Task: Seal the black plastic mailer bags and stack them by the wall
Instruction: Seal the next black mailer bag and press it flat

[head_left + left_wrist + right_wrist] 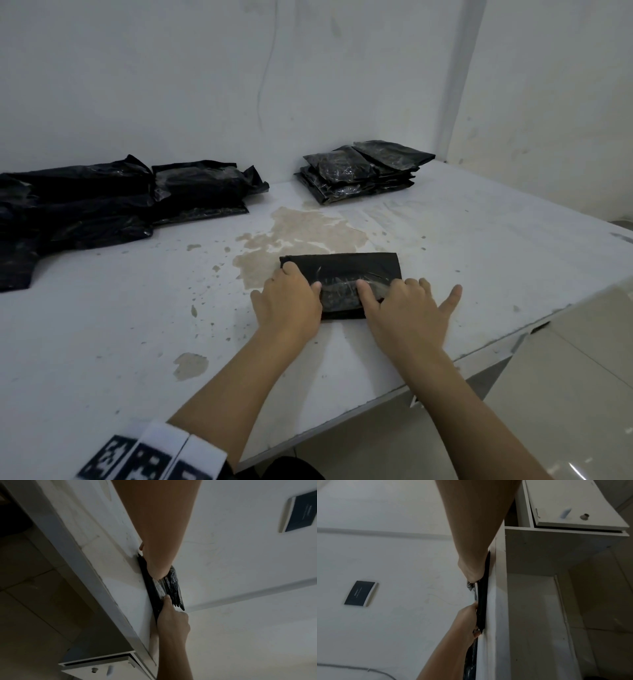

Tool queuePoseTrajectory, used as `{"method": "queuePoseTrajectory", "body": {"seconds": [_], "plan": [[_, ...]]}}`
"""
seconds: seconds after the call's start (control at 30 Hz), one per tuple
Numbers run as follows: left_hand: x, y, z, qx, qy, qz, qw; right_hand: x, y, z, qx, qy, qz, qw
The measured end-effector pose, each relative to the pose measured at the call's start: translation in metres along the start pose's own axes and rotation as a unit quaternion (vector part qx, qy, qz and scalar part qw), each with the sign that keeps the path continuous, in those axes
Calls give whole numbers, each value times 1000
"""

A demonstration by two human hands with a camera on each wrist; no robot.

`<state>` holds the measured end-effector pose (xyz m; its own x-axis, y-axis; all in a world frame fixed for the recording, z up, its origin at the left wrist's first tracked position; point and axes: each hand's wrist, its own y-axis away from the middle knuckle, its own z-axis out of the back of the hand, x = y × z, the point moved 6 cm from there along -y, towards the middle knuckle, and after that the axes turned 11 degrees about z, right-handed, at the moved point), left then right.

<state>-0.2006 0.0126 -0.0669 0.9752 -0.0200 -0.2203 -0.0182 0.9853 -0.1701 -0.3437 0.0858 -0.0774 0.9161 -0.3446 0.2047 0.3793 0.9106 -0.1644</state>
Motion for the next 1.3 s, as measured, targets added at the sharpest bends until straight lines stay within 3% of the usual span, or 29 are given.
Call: {"method": "queuePoseTrajectory", "body": {"seconds": [0.2,0.33,0.53,0.77,1.13,1.23,1.3], "plan": [[4,1,2,-13,13,0,1000,-23,-7,12,-39,-71,-41,996],[4,6,1,1,-43,-56,997,-24,1,4,8,-27,22,999],[14,-11,0,97,-22,-141,985,-44,7,3,68,0,84,994],[11,-8,7,67,-62,-240,966,-37,-3,7,67,53,136,987],[14,-7,4,65,-54,-261,962,-38,-21,16,86,19,129,988],[17,-7,6,86,-13,-231,969,-39,-20,17,113,23,133,984],[18,-7,9,97,30,-186,977,-40,-20,21,132,-38,109,985]]}}
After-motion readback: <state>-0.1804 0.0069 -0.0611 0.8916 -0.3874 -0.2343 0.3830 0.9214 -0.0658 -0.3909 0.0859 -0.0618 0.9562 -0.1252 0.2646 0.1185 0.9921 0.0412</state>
